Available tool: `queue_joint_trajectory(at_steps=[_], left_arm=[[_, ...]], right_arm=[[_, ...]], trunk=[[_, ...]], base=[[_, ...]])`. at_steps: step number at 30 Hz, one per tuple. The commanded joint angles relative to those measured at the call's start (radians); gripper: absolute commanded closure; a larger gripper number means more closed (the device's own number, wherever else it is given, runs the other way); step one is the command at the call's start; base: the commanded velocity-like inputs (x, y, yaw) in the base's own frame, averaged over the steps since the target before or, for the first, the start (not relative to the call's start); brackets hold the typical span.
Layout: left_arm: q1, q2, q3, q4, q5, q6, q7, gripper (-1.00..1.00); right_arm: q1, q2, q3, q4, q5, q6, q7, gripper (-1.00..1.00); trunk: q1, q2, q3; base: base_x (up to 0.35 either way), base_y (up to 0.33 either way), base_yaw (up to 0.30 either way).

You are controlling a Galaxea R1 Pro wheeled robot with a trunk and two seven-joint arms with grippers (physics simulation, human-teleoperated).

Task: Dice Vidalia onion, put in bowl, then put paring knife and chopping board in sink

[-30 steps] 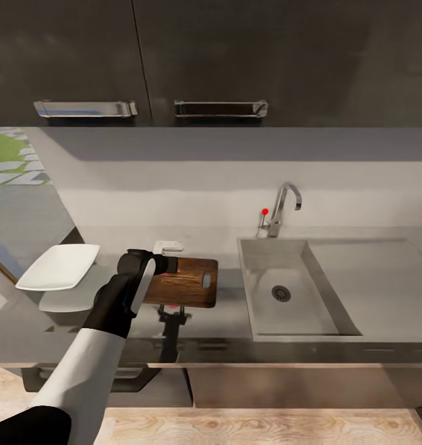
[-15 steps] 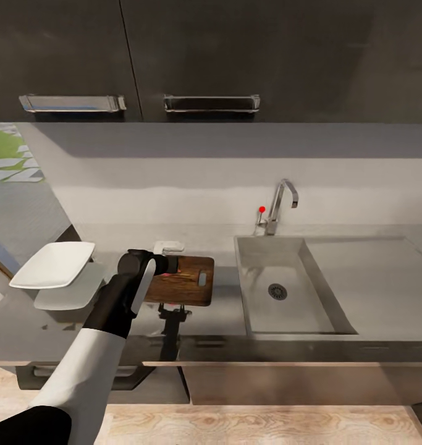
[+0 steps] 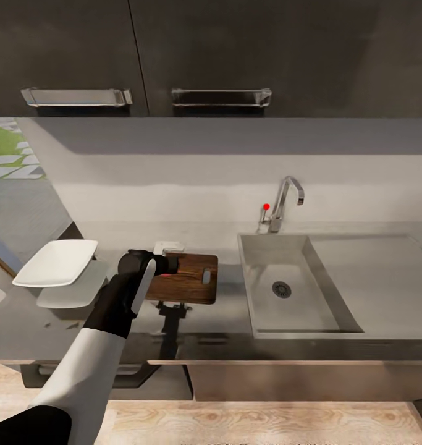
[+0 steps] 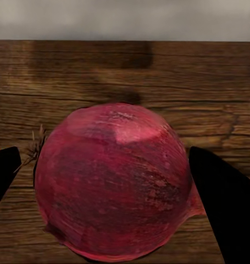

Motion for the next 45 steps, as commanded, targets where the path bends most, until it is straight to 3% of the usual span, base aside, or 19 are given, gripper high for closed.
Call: queue_joint_trajectory(at_steps=[1,26,45], left_arm=[[-0.001,0.000,-0.001,-0.001,0.007,0.004,0.008,1.00],[-0.001,0.000,-0.001,-0.004,0.007,0.004,0.008,1.00],[-0.001,0.001,-0.001,-0.010,0.006,0.004,0.008,1.00]], right_arm=[[0.000,0.000,0.003,-0.002,-0.006,-0.001,-0.003,-1.00],[0.000,0.000,0.003,-0.002,-0.006,-0.001,-0.003,-1.00],[0.000,0.000,0.003,-0.002,-0.006,-0.001,-0.003,-1.00]], trunk=[[0.001,-0.002,-0.003],[0.001,-0.002,-0.029],[0.001,-0.002,-0.031]], base=[[0.000,0.022,0.000],[0.022,-0.023,0.000],[0.000,0.006,0.000]])
